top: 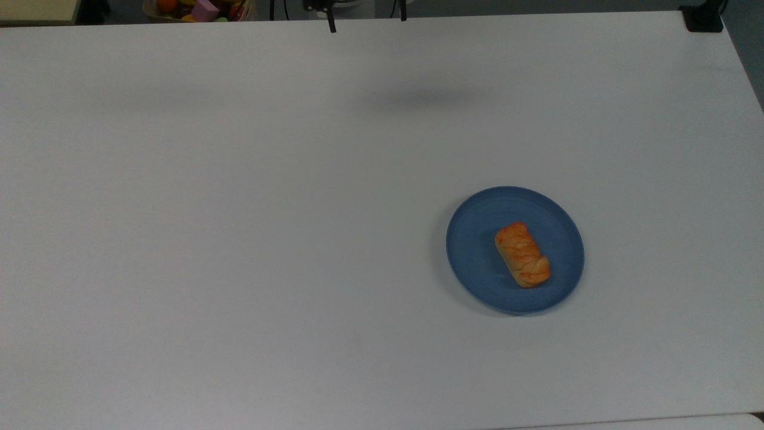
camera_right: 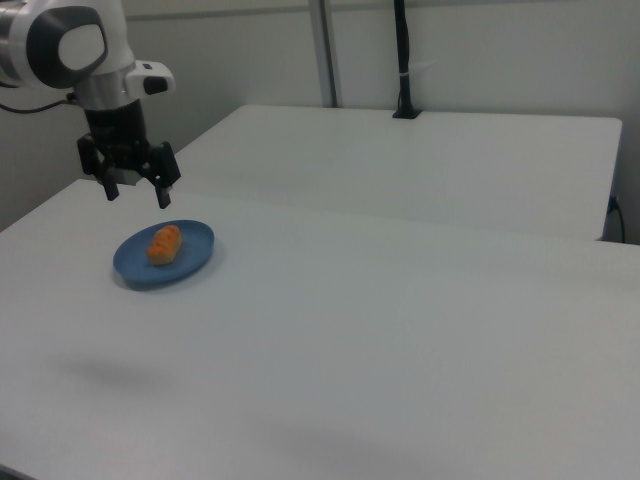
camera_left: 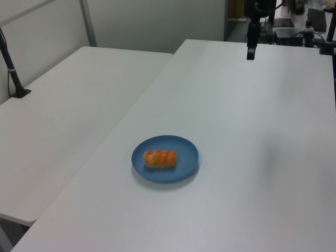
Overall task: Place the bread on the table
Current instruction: 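Move the open gripper over the orange bread roll on the blue plate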
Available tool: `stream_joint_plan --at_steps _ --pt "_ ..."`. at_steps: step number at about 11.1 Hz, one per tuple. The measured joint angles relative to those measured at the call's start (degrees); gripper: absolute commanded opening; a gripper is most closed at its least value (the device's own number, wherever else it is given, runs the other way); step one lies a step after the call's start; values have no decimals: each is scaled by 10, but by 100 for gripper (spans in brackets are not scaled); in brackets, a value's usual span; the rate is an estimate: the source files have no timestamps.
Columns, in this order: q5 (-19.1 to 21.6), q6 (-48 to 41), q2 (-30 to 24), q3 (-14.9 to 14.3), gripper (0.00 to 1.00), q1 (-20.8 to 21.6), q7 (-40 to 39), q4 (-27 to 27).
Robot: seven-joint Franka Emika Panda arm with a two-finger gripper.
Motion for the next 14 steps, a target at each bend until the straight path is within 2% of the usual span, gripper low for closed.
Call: stream_joint_plan --at_steps 3,6,9,11,14 --pt "0 10 40 1 100 54 17 32" --pt "0 28 123 2 100 95 36 123" --pt "0 111 204 2 100 123 42 178" --pt "0 164 249 2 100 135 42 197" --pt "-1 225 285 2 100 149 49 201"
